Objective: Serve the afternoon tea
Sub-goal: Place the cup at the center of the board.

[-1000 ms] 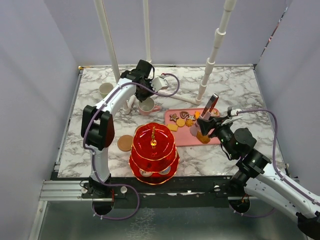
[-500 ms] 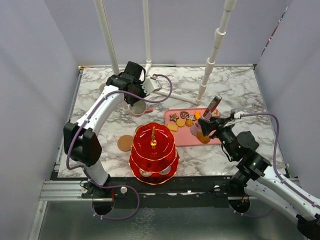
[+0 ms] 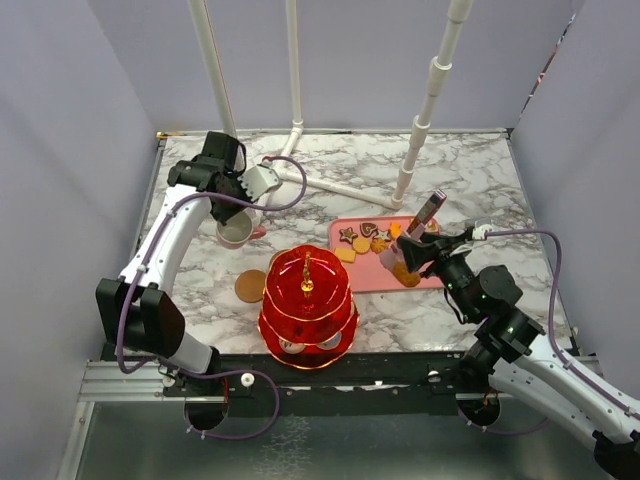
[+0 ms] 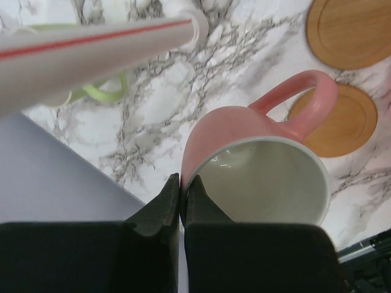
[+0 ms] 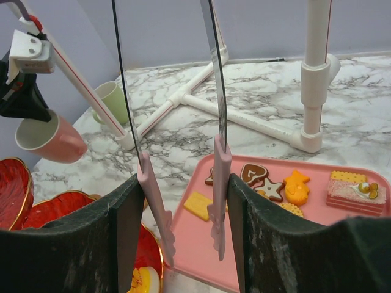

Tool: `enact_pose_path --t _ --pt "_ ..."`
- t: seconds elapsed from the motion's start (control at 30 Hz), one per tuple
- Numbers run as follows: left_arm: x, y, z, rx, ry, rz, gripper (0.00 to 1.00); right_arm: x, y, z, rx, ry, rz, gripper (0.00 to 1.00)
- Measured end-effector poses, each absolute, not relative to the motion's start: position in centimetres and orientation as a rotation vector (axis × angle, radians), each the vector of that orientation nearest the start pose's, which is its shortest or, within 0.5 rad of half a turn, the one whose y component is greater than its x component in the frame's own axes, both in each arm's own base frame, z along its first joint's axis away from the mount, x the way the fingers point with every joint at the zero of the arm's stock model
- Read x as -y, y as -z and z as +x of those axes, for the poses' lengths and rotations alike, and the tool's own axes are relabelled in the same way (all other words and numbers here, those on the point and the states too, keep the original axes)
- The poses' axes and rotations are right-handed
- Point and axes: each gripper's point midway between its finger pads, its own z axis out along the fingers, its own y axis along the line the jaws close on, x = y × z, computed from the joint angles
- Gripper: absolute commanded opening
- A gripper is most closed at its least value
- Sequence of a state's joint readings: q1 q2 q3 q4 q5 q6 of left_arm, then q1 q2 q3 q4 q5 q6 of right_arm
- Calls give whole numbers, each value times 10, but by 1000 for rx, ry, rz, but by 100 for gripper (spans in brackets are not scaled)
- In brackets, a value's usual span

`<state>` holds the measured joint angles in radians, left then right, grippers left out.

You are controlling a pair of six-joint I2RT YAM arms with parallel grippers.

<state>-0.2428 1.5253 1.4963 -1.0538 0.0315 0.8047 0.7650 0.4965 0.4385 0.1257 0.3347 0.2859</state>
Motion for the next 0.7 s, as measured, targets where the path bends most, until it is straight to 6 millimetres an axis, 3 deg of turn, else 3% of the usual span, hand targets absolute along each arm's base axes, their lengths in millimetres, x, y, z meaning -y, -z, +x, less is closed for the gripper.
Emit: enact_pose_path --t 0.2,0.43,0.7 --pt "13 -194 324 -2369 -183 1268 0 -166 -262 236 -1527 -604 -103 54" --pt "-43 -176 326 -2484 -153 1114 0 -170 -261 238 -1523 -607 -117 54" --pt "-51 -132 353 -2508 5 1089 0 -171 -261 238 -1522 -612 -125 54"
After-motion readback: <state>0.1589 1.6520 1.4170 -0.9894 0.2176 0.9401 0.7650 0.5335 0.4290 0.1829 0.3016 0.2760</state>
